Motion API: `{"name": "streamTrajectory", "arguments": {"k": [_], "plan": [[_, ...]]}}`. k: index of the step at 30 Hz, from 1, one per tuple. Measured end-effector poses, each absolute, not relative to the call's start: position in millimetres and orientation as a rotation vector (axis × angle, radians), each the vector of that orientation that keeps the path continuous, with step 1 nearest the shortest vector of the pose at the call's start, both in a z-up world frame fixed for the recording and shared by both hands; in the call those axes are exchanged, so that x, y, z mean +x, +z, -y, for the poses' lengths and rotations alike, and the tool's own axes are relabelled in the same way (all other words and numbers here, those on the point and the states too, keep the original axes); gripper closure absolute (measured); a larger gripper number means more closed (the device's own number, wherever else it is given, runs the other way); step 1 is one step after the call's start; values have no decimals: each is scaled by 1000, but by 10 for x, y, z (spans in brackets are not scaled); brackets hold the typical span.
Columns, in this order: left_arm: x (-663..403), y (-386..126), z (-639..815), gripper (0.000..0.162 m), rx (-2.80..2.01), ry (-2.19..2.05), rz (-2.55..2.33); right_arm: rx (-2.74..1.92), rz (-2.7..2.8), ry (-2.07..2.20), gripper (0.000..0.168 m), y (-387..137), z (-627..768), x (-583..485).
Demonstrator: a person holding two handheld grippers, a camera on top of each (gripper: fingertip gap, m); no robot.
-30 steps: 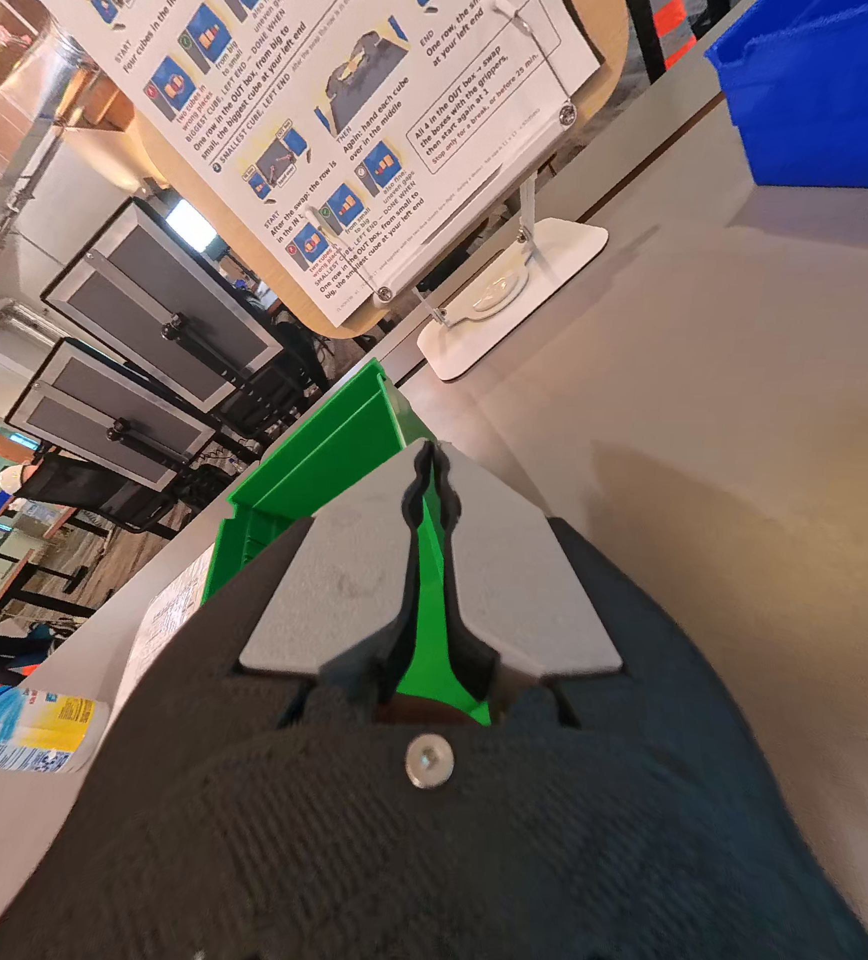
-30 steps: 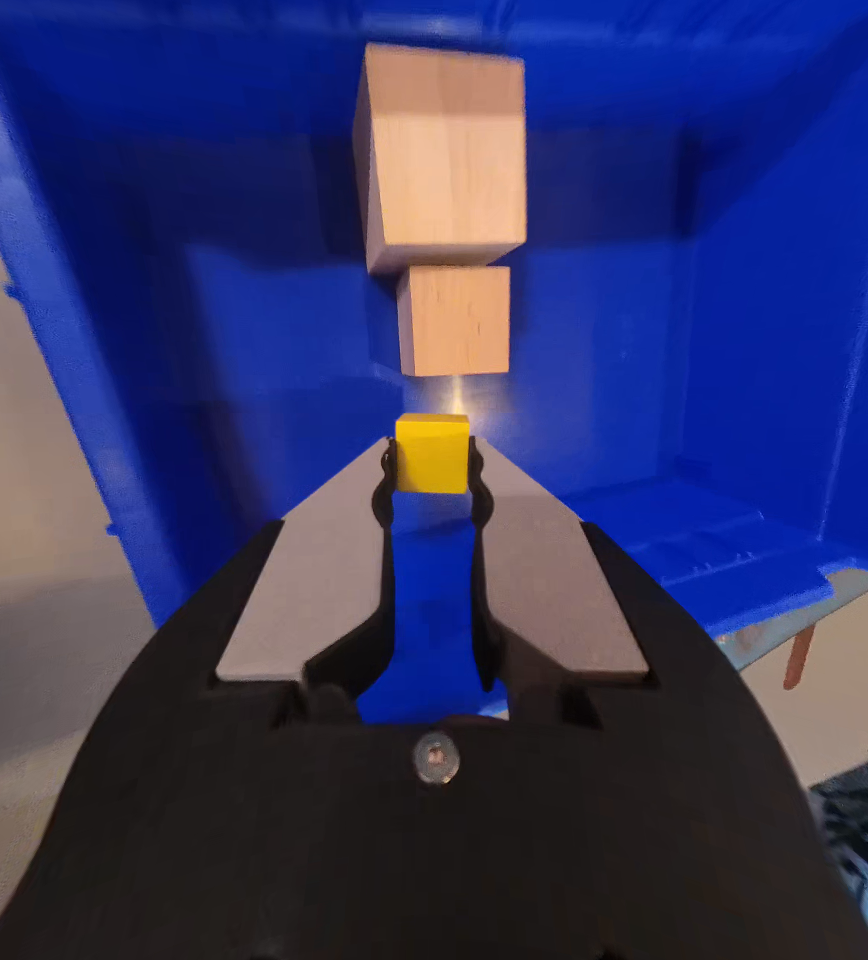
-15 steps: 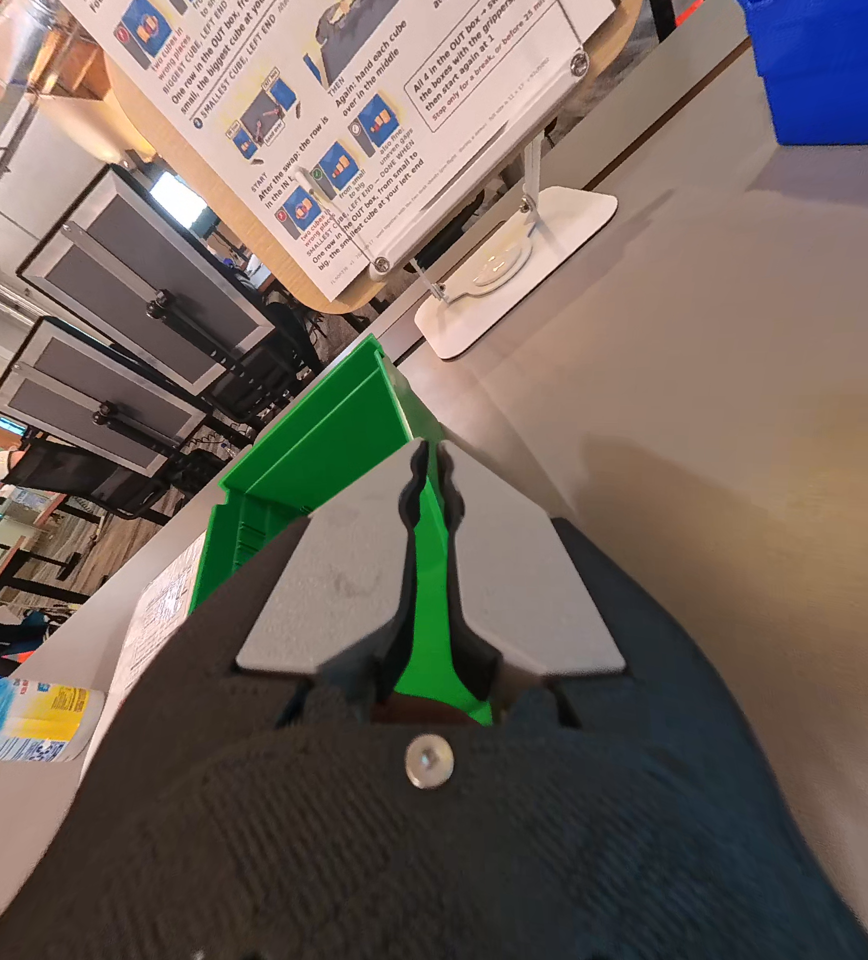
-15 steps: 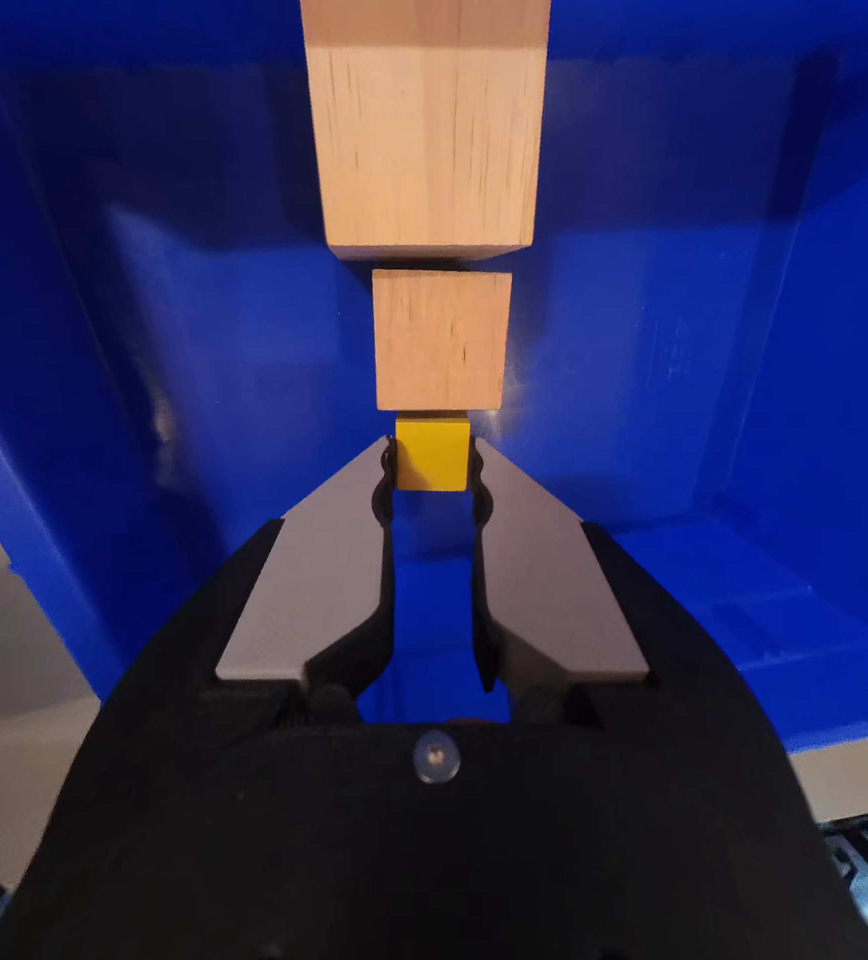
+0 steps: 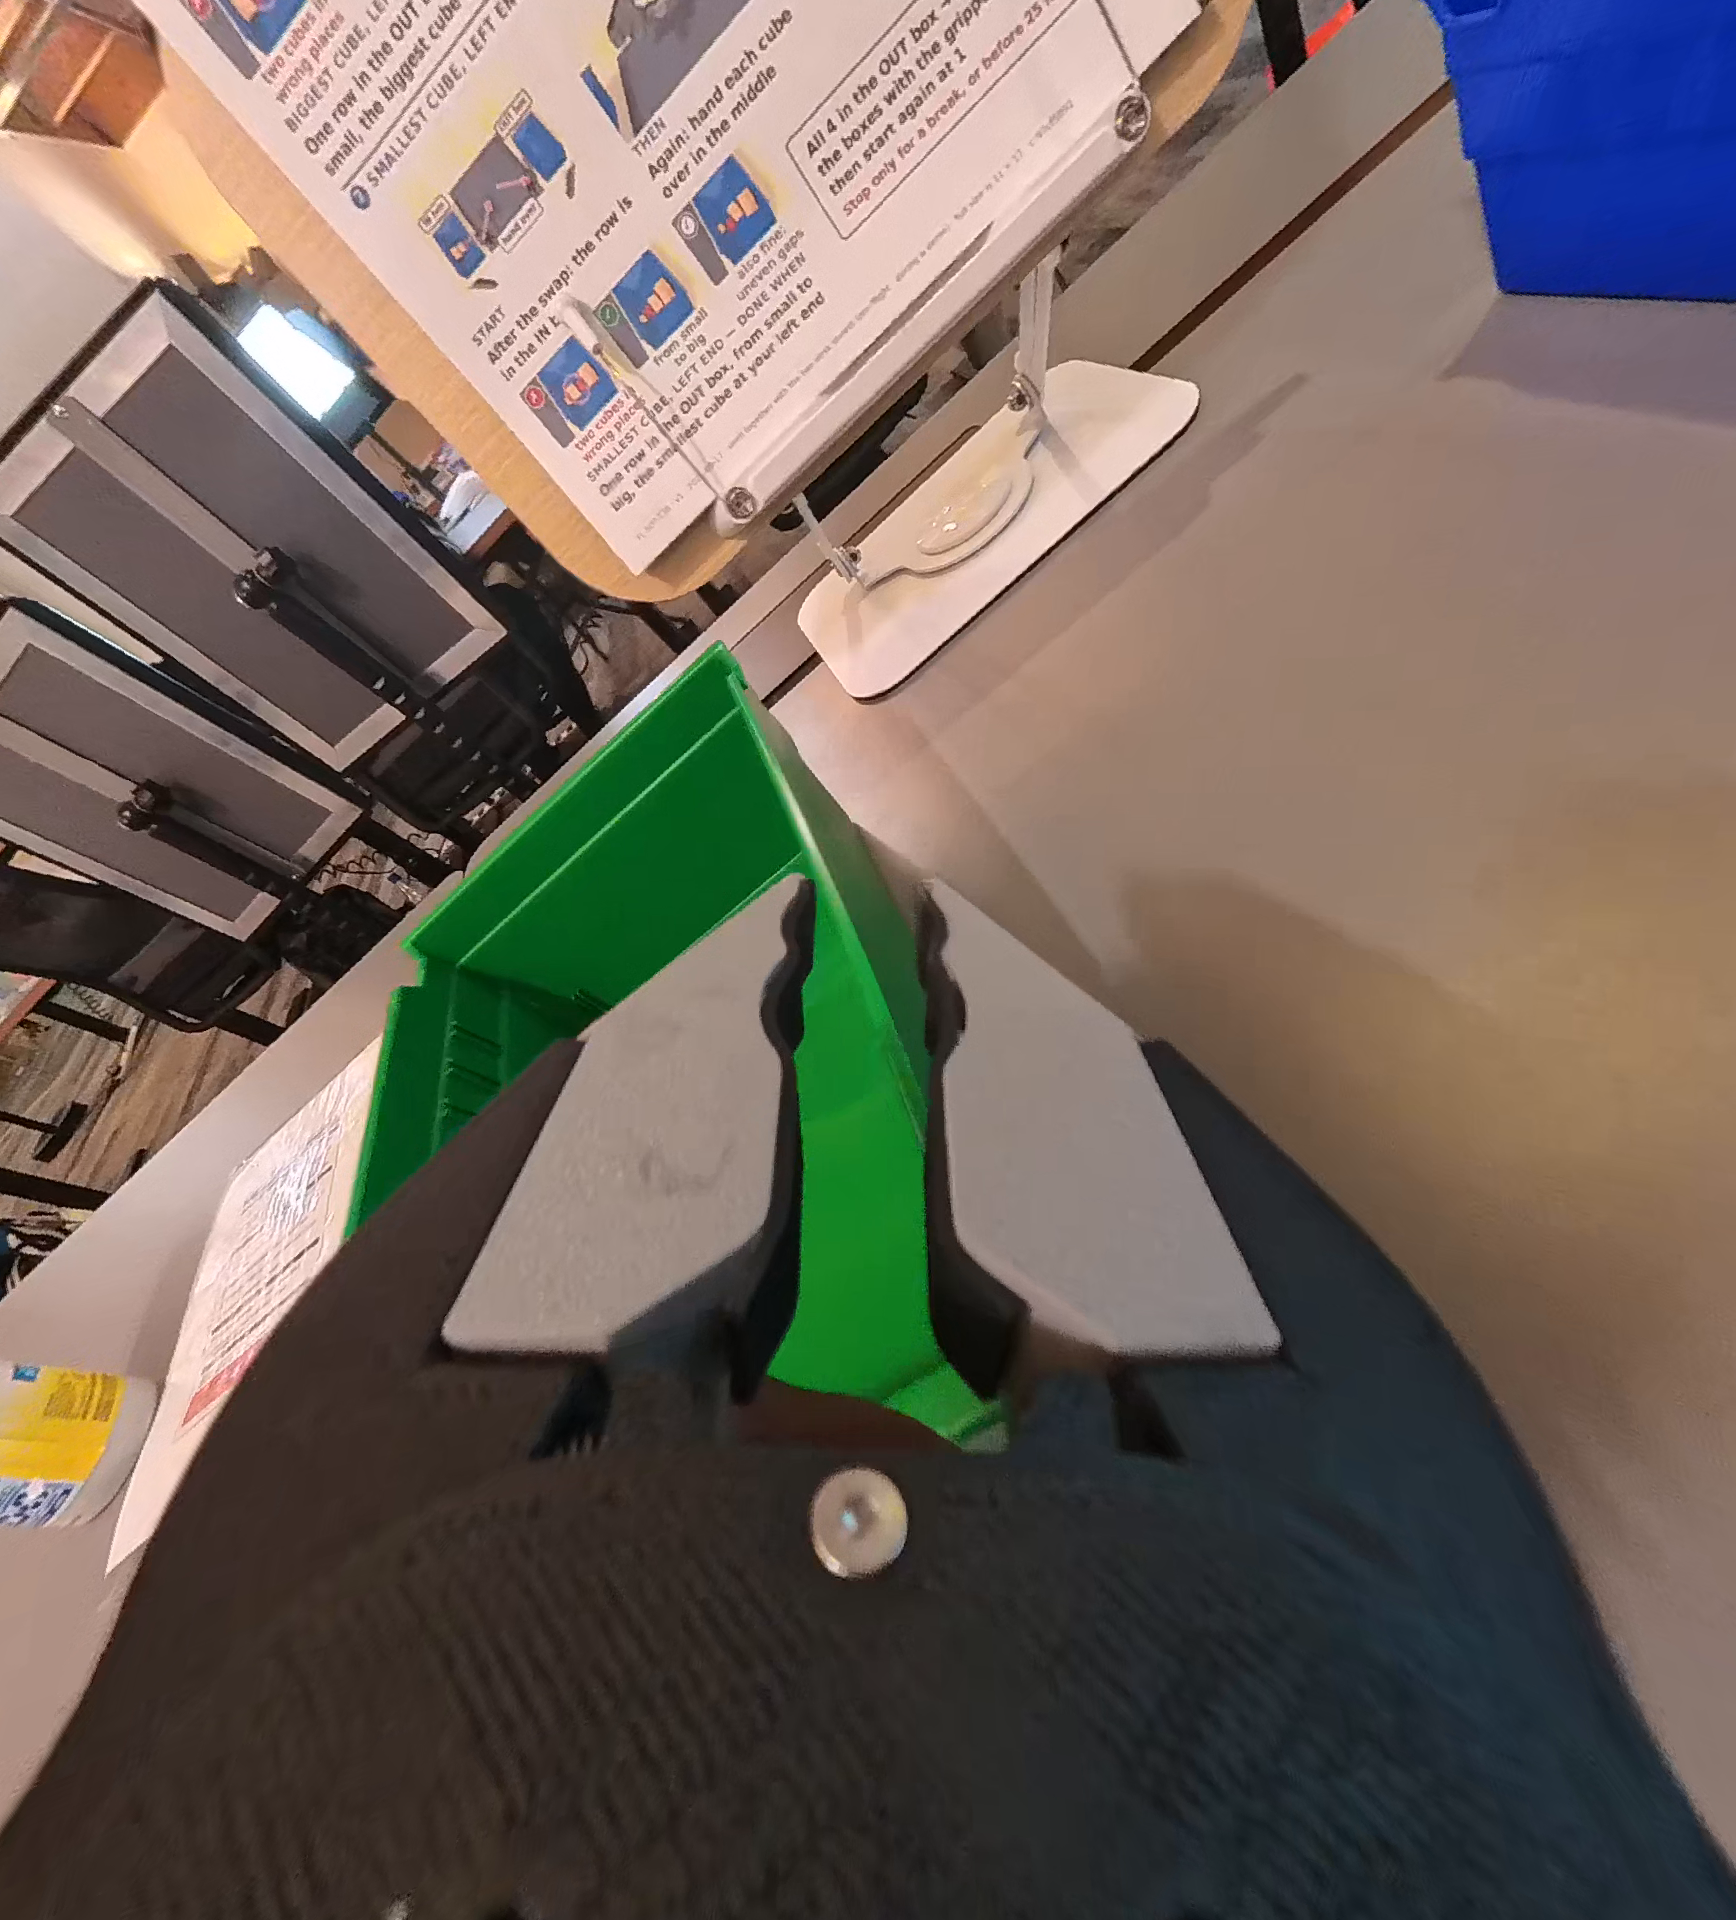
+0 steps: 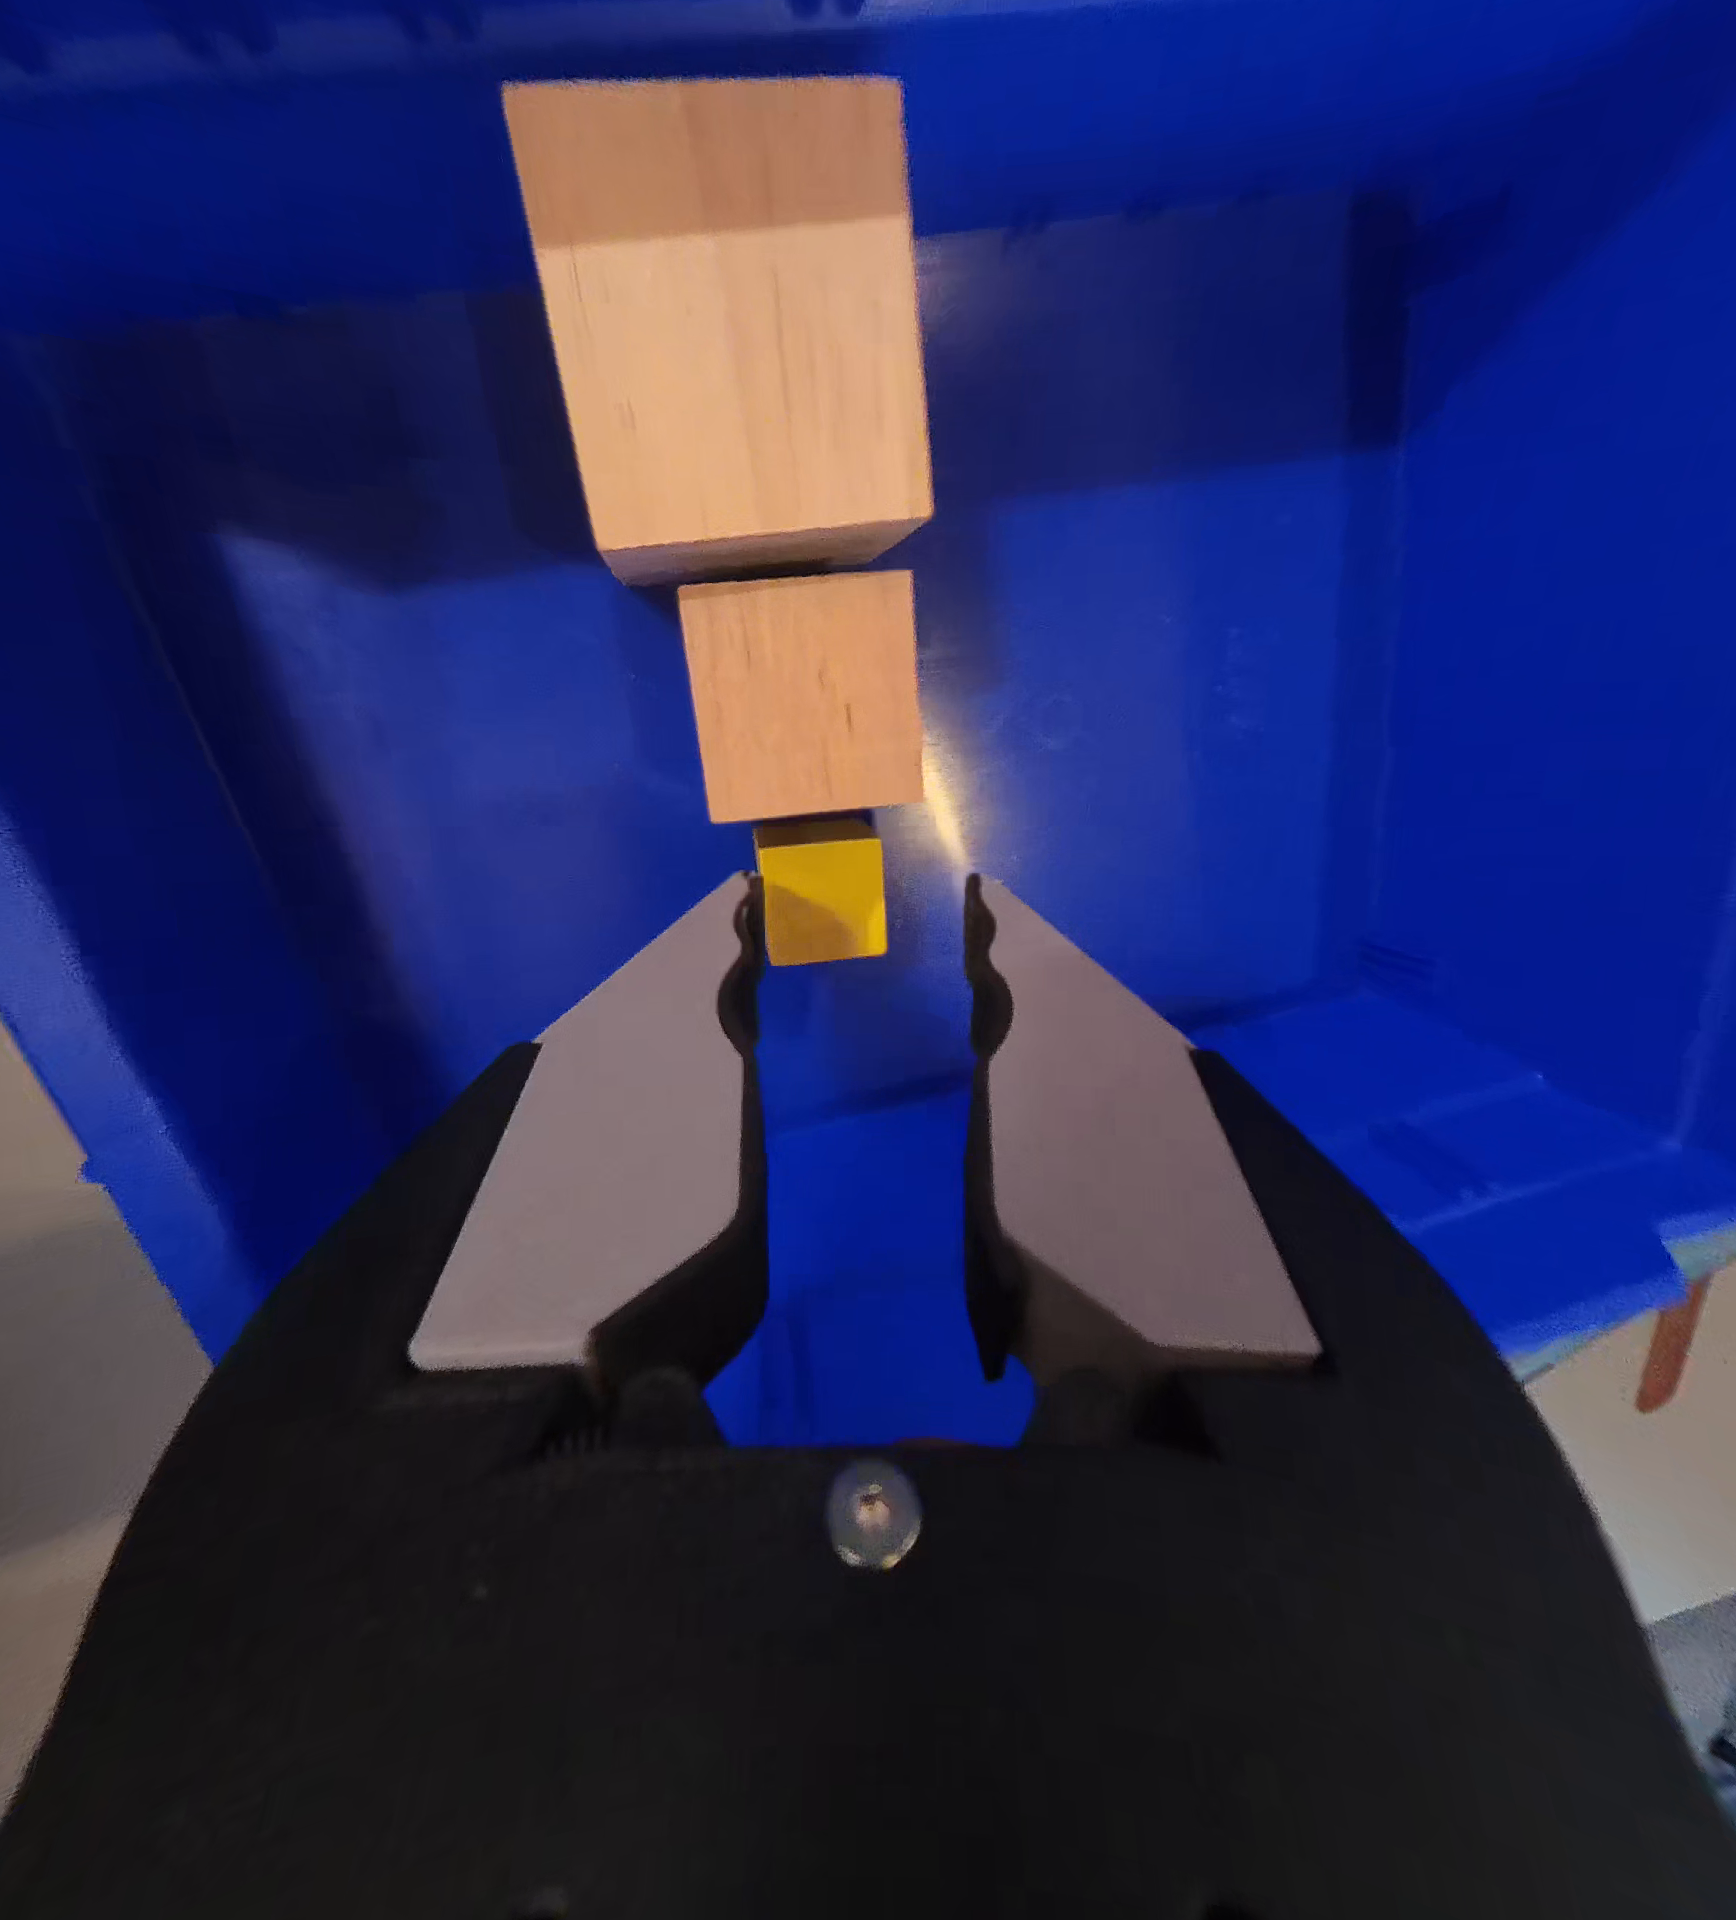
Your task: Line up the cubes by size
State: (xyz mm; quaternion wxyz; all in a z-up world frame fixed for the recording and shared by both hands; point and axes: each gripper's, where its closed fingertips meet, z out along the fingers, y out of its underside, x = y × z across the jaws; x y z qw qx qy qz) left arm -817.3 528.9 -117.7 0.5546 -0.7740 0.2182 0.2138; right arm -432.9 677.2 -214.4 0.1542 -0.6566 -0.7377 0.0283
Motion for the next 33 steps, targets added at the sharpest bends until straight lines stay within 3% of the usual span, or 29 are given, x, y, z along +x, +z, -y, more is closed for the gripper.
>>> {"name": "streamTrajectory", "arguments": {"k": [8,11,18,22,24,25,26,27,33], "plan": [[-8799,-885,-5216,119,-1955,257,-489,-1592,1613,565,102,-947,-6074,-4705],[-9275,-1008,-5337,97,-2214,235,-529,-1425,1536,815,100,-727,-5450,-4868],[-9838,-1575,-5572,104,-2665,306,-494,-1217,1553,1063,100,-867,-4489,-5185],[-10027,-1801,-5508,112,-2703,608,-1028,-1190,1586,1181,99,-979,-4277,-5291],[-10021,-1925,-5386,91,-2646,652,-1429,-1200,1599,1210,98,-1035,-4245,-5298],[-10043,-1958,-5397,93,-2552,709,-1604,-1206,1604,1223,98,-1058,-4234,-5293],[-10079,-1974,-5439,107,-2467,767,-1723,-1213,1606,1230,98,-1080,-4229,-5284],[-10114,-1996,-5463,116,-2428,791,-1794,-1218,1605,1234,98,-1099,-4227,-5271],[-10300,-2126,-5570,110,-2476,794,-1847,-1222,1585,1257,99,-1134,-4207,-5183]]}}
